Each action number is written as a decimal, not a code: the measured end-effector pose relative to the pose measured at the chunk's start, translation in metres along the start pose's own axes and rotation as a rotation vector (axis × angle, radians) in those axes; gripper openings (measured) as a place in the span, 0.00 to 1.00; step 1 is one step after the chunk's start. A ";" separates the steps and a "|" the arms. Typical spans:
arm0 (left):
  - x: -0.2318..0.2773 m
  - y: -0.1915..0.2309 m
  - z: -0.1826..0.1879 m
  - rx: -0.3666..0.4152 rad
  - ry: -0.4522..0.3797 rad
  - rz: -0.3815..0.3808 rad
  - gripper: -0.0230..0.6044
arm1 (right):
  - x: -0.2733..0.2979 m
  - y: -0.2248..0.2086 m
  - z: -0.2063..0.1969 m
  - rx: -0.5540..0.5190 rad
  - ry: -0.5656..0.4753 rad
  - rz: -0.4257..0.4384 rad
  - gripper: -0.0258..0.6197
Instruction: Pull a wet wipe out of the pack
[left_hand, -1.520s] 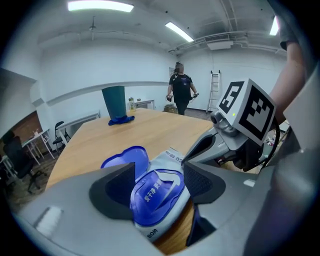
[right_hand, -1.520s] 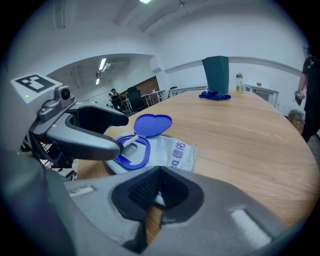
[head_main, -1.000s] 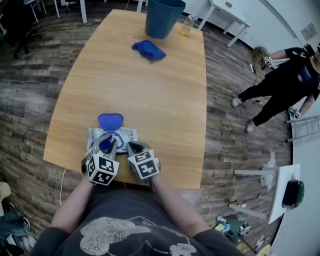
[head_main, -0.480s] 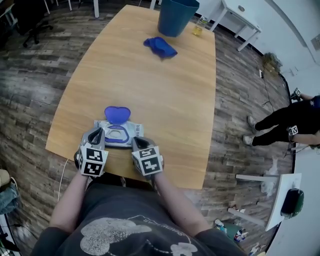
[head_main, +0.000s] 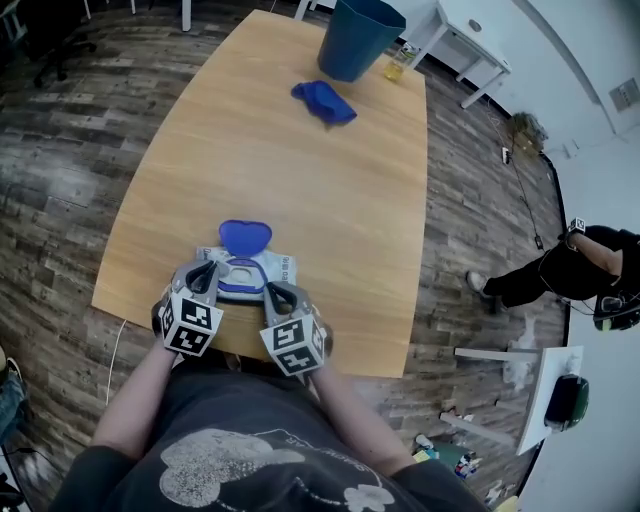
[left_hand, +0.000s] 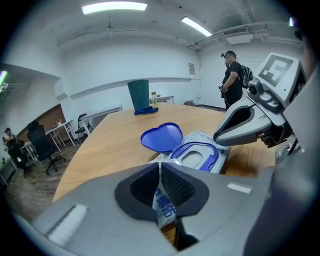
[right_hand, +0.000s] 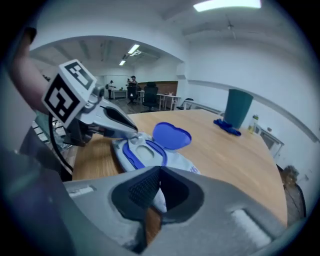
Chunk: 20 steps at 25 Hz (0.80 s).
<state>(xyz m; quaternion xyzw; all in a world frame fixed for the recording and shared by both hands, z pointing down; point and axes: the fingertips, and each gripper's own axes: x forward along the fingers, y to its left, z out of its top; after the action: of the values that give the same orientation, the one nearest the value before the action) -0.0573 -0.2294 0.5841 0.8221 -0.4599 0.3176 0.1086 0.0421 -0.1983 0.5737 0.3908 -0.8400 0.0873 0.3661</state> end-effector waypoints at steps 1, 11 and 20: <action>0.000 0.000 -0.001 -0.005 -0.004 -0.013 0.09 | 0.000 0.008 0.007 -0.039 -0.008 0.024 0.03; 0.007 0.008 0.002 -0.005 -0.024 -0.072 0.09 | 0.041 0.037 0.026 -0.132 0.145 0.205 0.09; 0.007 0.005 -0.001 -0.026 -0.039 -0.105 0.09 | 0.059 0.043 0.025 -0.171 0.234 0.244 0.15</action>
<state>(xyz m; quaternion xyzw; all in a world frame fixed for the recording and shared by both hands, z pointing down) -0.0591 -0.2369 0.5888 0.8496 -0.4224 0.2894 0.1268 -0.0274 -0.2150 0.6017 0.2407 -0.8371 0.1042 0.4801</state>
